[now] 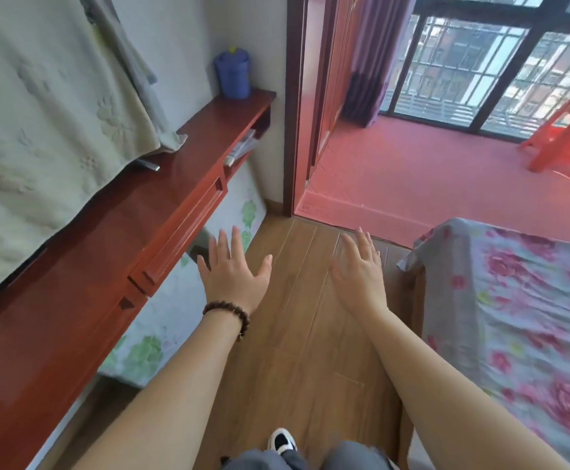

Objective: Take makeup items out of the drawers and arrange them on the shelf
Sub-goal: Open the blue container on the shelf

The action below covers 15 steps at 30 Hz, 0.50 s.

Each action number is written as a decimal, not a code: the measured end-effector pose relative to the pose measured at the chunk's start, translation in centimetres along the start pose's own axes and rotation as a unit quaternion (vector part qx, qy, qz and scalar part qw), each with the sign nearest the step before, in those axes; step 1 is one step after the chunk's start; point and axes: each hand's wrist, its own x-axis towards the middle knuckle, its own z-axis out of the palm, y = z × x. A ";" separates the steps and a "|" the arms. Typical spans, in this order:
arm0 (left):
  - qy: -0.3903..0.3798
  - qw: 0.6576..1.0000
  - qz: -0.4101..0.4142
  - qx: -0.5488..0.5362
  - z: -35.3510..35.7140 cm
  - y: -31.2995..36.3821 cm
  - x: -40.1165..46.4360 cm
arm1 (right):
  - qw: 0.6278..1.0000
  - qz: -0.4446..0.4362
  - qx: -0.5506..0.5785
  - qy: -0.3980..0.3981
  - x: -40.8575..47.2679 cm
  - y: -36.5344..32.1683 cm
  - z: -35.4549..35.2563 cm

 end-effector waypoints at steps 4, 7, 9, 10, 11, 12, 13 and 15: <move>0.005 1.000 0.001 0.002 0.7 1.5 6.8 | 1.000 0.003 0.018 -0.002 7.6 -0.6 1.2; 0.015 1.000 -0.010 -0.009 1.8 2.5 11.9 | 1.000 -0.013 0.016 -0.010 13.5 -0.6 2.3; 0.023 1.000 -0.017 -0.012 2.7 3.2 15.5 | 1.000 -0.020 0.015 -0.014 17.7 -0.5 3.0; 0.026 0.999 -0.021 -0.011 3.2 3.7 17.5 | 1.000 -0.023 0.015 -0.015 19.9 -0.3 3.4; 0.031 0.999 -0.026 -0.010 3.6 4.2 19.4 | 0.999 -0.026 0.018 -0.017 22.2 -0.2 3.7; 0.036 0.999 -0.031 -0.011 4.2 4.8 21.5 | 0.999 -0.029 0.021 -0.019 24.6 0.0 4.0; 0.042 0.998 -0.038 -0.014 4.7 5.5 23.7 | 0.999 -0.034 0.026 -0.023 27.1 0.3 4.3; 0.053 0.997 -0.051 -0.019 5.5 7.0 28.1 | 0.998 -0.046 0.033 -0.035 32.3 0.8 4.6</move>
